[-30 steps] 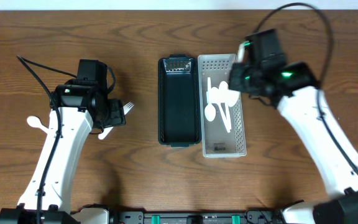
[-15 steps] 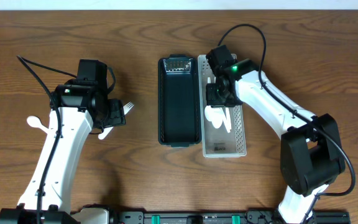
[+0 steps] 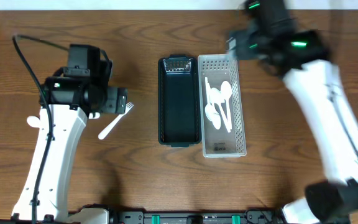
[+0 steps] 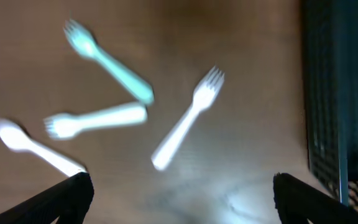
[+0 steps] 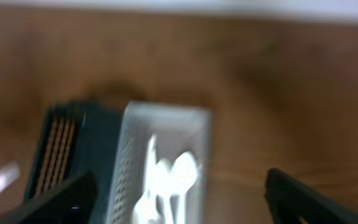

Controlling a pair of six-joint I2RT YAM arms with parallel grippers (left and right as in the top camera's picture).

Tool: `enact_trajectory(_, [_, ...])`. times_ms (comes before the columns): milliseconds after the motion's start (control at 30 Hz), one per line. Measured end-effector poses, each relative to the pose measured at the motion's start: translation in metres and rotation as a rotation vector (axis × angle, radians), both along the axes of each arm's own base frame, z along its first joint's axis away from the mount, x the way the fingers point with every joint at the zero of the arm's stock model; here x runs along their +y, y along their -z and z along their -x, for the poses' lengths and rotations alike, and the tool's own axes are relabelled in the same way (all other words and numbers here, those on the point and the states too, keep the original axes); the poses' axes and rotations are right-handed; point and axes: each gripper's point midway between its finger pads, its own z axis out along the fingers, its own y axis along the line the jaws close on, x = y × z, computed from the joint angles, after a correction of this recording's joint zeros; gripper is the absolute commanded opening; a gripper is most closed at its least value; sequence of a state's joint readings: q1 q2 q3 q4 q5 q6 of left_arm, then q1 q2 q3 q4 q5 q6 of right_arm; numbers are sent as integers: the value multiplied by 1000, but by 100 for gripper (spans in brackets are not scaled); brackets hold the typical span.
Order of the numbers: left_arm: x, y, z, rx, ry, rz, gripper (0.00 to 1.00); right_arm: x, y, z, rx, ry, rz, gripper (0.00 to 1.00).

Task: Pack container
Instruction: 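Carry the last spoon into the white basket and release, then grasp a white fork near the left gripper and lift it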

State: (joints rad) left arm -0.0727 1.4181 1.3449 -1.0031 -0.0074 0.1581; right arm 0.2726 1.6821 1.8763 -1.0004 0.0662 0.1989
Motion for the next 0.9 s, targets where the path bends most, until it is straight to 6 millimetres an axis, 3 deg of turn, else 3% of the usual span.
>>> enact_trajectory(100, [-1,-4,-18,-56,73,-30,96,-42,-40,9,-91,84,3,93])
enact_trajectory(167, [-2,3,-33,-67,126,-55,97,-72,-54,18,-114,151,14,93])
enact_trajectory(267, [-4,25,-48,-33,192,-85,97,-106,-53,27,-92,227,34,93])
enact_trajectory(367, [-4,59,-52,61,248,-105,97,-125,-44,32,-52,273,44,93])
enact_trajectory(467, [-4,93,-52,157,281,-109,97,-135,-38,34,-23,292,56,93])
enact_trajectory(667, [-3,148,-45,314,313,-105,97,-137,-36,35,-17,288,66,93])
enact_trajectory(900, [-3,184,-36,418,330,-95,95,-142,-37,35,-18,301,80,94])
